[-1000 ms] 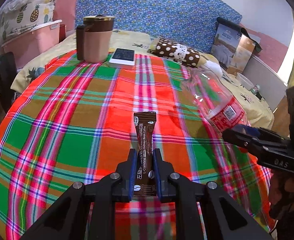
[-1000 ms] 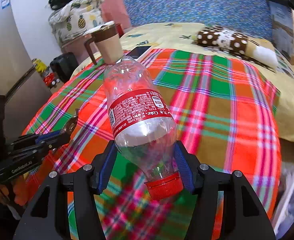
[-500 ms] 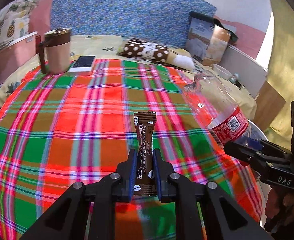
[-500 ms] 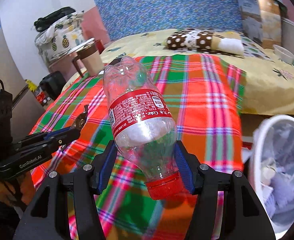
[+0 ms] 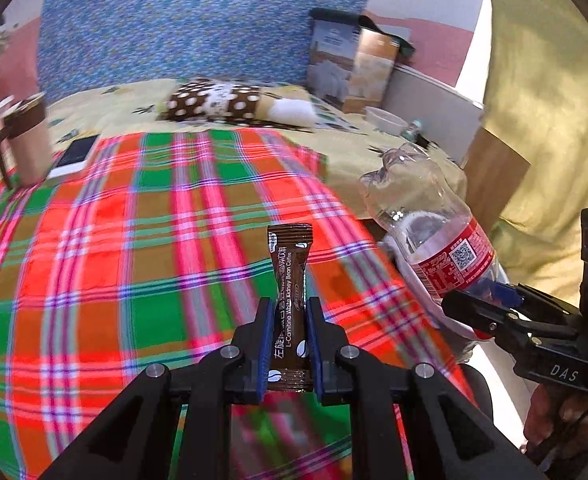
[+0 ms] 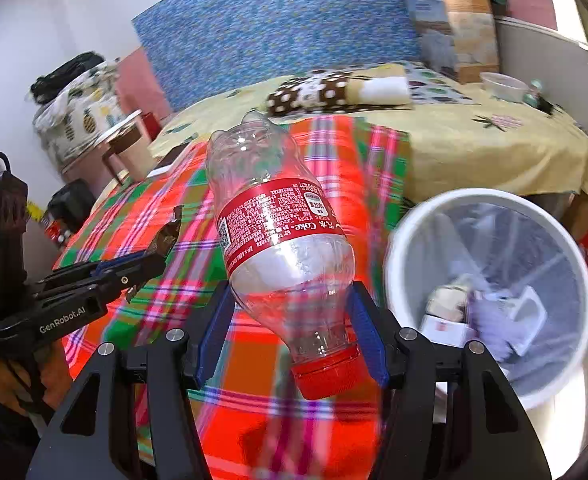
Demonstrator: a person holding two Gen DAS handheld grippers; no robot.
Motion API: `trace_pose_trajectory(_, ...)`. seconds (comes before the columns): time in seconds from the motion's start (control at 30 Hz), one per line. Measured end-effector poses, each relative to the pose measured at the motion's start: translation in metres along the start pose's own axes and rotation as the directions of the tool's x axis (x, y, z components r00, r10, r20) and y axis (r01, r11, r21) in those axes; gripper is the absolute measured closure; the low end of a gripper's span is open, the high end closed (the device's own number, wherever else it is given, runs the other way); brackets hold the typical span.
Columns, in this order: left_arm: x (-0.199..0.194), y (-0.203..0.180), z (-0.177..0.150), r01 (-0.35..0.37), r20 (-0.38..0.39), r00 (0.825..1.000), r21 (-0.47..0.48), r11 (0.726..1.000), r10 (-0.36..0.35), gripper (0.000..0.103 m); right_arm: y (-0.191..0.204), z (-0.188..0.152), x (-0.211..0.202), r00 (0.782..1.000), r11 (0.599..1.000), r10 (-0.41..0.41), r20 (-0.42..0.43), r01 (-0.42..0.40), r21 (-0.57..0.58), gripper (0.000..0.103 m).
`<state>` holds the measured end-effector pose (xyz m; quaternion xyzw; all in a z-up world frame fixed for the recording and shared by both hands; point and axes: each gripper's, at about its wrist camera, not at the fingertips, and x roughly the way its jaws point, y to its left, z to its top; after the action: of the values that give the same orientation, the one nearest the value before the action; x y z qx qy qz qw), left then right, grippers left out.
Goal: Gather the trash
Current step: 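Carry the Coke bottle and brown wrapper over the trash bin with both tools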
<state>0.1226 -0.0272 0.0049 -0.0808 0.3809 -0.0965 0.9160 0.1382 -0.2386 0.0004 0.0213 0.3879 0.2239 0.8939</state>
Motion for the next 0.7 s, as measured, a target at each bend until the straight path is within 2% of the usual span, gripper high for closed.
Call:
trace_pose_trajectory(0.37,0.031,-0.065,0.017,0.093,-0.026,0.996,0.107,0.99,-0.09,0.087,-0.049,-0.008,-0.019,0.991,0.985,-0.133,0.017,0.13,0.112,0.043)
trace_pose_trajectory(0.7,0.063,-0.112,0.025,0.17,-0.072,0.985,0.179,0.969,-0.16,0.087,-0.082,-0.017,-0.025,0.975,0.957,-0.223,-0.013,0.221,0.188,0.043)
